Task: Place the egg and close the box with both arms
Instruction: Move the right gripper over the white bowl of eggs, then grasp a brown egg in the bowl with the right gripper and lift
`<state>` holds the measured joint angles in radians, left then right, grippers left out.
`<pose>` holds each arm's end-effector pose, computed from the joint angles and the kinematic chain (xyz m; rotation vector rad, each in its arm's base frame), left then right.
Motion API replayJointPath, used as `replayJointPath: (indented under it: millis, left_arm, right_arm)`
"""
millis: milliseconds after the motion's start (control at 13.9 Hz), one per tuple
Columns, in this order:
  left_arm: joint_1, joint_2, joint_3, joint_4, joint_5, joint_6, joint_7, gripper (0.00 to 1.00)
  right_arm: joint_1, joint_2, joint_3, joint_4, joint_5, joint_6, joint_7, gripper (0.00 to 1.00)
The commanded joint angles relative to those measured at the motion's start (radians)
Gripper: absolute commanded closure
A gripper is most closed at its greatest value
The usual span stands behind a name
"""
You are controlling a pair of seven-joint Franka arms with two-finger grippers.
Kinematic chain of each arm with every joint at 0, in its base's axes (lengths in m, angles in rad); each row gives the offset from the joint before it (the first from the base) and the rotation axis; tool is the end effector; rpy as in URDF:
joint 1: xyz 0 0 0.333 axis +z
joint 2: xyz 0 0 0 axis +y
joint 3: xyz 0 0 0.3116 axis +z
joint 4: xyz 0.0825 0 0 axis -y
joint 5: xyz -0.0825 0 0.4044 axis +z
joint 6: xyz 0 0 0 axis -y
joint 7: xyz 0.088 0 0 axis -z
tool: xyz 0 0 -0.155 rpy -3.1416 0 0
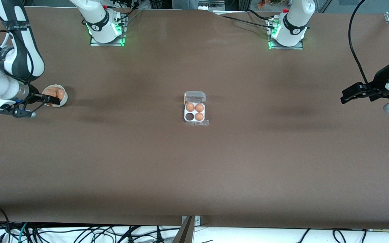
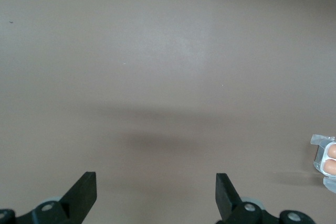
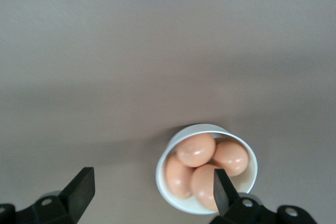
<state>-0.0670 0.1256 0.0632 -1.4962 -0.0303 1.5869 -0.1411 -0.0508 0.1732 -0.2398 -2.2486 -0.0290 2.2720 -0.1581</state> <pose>0.6114 -0.0089 0.5358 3.1139 0.2151 -0.0565 0.5046 -0.1560 0.2124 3.0994 -0.1733 -0.2416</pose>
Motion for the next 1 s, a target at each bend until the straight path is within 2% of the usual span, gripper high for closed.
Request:
replayJointPath:
  millis: [0,215,359,431,502,646,933]
  left_arm:
    - [-0.001,0.0,-0.002,0.01,0.029,-0.015,0.014,0.0]
    - [-0.001,0.0,-0.002,0.01,0.029,-0.015,0.014,0.0]
    - [-0.001,0.0,0.0,0.01,0.029,-0.015,0.014,0.0]
    - [-0.001,0.0,-0.002,0.01,0.029,-0.015,0.014,0.0]
    - [-0.001,0.0,-0.002,0.01,0.029,-0.015,0.014,0.0]
    - [-0.001,0.0,-0.002,0.01,0.029,-0.015,0.014,0.0]
    - [-0.001,0.0,-0.002,0.011,0.029,-0.015,0.014,0.0]
  right_arm:
    - [0.002,-0.046,-0.058,-0.1,-0.002,0.086,-0.13,0.0]
    - [0.0,-0.025,-0.102,-0.112,0.0,0.112,-0.213,0.0]
    - [0.002,-0.009,-0.102,-0.123,0.001,0.136,-0.215,0.01]
    - [0.002,-0.008,-0.102,-0.123,0.003,0.135,-0.215,0.05]
    - [0.002,-0.006,-0.102,-0.123,0.003,0.132,-0.215,0.13]
    - [0.002,0.0,-0.101,-0.123,0.003,0.132,-0.216,0.17]
    - [0.003,0.0,-0.101,-0.12,0.003,0.127,-0.218,0.44]
